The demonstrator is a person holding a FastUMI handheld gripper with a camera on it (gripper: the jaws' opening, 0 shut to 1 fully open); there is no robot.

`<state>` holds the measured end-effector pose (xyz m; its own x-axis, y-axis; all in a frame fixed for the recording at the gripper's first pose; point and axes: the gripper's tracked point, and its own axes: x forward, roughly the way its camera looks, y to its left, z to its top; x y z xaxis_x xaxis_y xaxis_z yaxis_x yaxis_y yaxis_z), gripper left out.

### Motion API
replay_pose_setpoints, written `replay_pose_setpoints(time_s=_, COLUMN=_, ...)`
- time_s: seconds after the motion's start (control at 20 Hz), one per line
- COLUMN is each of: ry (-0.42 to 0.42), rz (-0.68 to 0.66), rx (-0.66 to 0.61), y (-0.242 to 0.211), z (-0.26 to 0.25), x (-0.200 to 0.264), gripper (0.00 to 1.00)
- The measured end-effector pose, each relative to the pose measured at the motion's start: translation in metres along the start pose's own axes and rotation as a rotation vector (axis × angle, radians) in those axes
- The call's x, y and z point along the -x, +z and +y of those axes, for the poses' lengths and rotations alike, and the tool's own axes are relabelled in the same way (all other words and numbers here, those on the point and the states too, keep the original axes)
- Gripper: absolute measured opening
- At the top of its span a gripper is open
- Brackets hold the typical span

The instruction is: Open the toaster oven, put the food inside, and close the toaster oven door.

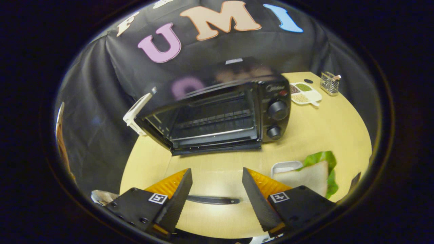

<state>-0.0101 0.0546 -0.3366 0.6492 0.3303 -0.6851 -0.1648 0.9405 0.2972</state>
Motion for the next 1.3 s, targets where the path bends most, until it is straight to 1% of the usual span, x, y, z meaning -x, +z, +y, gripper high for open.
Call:
replay_pose_setpoints(time_s=0.15, ry=-0.015, rz=0.012, rx=-0.011, y=0.023, z=-0.038, x=0.019, gripper=0.93)
replay_pose_setpoints(time_s=0.3, ry=-0.06, rz=-0.002, rx=-0.001, y=0.047, z=-0.08, x=0.033, gripper=0.93)
replay_pose_setpoints(time_s=0.4, ry=-0.08, rz=0.017, rx=-0.001, y=0.054, z=-0.105, x=0.042, gripper=0.94)
replay_pose_setpoints(time_s=0.5, ry=-0.082, rz=0.062, rx=-0.001, y=0.05, z=-0.126, x=0.045, gripper=0.94)
replay_pose_setpoints(time_s=0.7, ry=-0.119, rz=0.163, rx=0.014, y=0.024, z=-0.169, x=0.037, gripper=0.93)
replay_pose_setpoints(time_s=0.85, ry=-0.097, rz=0.242, rx=-0.042, y=-0.003, z=-0.179, x=0.031, gripper=0.93)
replay_pose_setpoints(time_s=1.15, ry=0.025, rz=0.372, rx=-0.11, y=-0.038, z=-0.169, x=0.022, gripper=0.92)
replay_pose_setpoints(time_s=1.3, ry=0.08, rz=0.426, rx=-0.113, y=-0.047, z=-0.165, x=0.018, gripper=0.74)
